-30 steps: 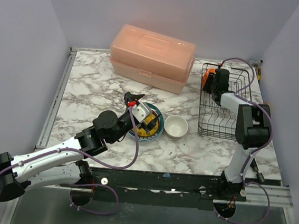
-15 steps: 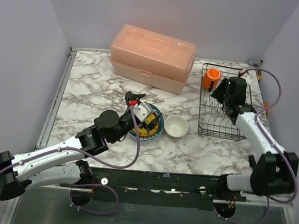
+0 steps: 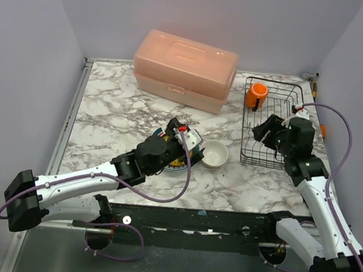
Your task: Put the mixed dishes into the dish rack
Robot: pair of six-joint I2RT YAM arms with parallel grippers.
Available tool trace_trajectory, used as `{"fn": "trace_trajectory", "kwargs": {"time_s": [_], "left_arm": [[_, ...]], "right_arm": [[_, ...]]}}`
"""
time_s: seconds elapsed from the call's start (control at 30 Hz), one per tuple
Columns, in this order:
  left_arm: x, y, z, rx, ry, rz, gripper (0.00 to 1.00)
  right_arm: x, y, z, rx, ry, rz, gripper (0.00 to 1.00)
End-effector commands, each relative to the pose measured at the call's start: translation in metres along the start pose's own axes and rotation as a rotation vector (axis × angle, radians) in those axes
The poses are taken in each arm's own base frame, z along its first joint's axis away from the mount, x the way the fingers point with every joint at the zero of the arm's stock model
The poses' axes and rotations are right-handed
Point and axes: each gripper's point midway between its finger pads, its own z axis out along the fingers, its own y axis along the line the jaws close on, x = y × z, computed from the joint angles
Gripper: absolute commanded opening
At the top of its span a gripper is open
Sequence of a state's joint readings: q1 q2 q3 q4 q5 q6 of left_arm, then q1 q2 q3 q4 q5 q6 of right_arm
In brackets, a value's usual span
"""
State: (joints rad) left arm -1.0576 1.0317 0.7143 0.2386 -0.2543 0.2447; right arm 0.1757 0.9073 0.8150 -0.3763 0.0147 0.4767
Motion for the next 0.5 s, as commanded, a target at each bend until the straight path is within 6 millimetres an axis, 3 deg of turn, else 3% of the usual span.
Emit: {"fn": "trace_trajectory", "kwargs": {"time_s": [0.0, 0.23, 0.47], "left_arm": [[0.001, -0.009, 0.011, -0.025, 0.025, -0.17, 0.98], [0.042, -0.013, 0.017, -0.26, 0.412, -0.611, 0.98], [0.06, -0.056, 0.031, -0.34, 0.667, -1.16, 0.91]], "right_arm": [[0.005, -0.008, -0.016, 0.024, 0.026, -0.064, 0.67], [-0.01, -0.016, -0.035, 0.055, -0.077, -0.093, 0.72], [-0.014, -0.005, -0.045, -0.017, -0.129, -0.094, 0.75]]}}
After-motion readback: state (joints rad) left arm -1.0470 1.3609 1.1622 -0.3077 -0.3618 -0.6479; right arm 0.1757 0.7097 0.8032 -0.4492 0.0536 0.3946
